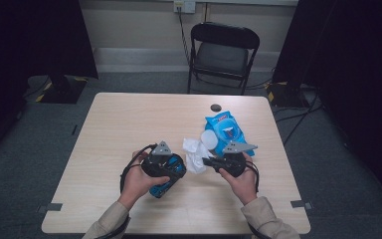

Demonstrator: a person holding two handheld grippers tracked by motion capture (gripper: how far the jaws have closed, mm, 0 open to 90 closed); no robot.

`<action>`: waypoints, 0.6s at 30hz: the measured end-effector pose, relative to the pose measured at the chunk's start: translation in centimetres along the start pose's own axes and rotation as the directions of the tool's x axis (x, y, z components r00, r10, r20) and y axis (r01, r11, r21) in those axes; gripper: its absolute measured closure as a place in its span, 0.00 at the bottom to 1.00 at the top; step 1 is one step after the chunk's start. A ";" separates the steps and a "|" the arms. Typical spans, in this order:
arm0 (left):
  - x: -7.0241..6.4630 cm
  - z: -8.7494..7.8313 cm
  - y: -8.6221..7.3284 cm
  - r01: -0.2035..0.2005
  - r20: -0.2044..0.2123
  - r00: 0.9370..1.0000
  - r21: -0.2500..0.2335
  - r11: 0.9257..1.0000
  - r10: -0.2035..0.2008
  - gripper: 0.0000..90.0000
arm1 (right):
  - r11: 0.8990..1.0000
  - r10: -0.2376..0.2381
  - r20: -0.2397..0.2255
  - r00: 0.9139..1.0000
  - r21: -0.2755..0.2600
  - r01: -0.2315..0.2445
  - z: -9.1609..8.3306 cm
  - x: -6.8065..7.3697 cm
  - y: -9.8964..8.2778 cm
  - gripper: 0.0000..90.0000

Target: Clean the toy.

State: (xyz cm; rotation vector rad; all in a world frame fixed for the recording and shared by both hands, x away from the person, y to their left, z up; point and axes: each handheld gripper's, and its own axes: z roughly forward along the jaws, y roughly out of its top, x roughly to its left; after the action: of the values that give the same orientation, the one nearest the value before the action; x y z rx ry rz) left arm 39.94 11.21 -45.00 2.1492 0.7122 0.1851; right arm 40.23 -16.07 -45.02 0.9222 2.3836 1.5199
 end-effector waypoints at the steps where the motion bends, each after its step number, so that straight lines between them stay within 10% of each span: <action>1: -0.1 0.0 0.1 -0.006 0.003 1.000 -0.004 1.000 0.006 0.28 | 1.000 -0.001 -0.005 1.000 -0.004 0.001 0.0 0.0 0.2 0.98; 18: -0.2 0.4 0.8 -0.013 0.015 1.000 -0.005 1.000 0.013 0.28 | 1.000 -0.001 -0.109 0.994 0.002 0.002 2.7 1.7 1.5 0.99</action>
State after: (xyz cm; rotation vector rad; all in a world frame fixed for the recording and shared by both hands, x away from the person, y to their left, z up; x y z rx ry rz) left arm 40.25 10.42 -44.60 2.1489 0.6890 0.1772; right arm 40.70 -12.55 -44.68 0.8583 2.4599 1.6074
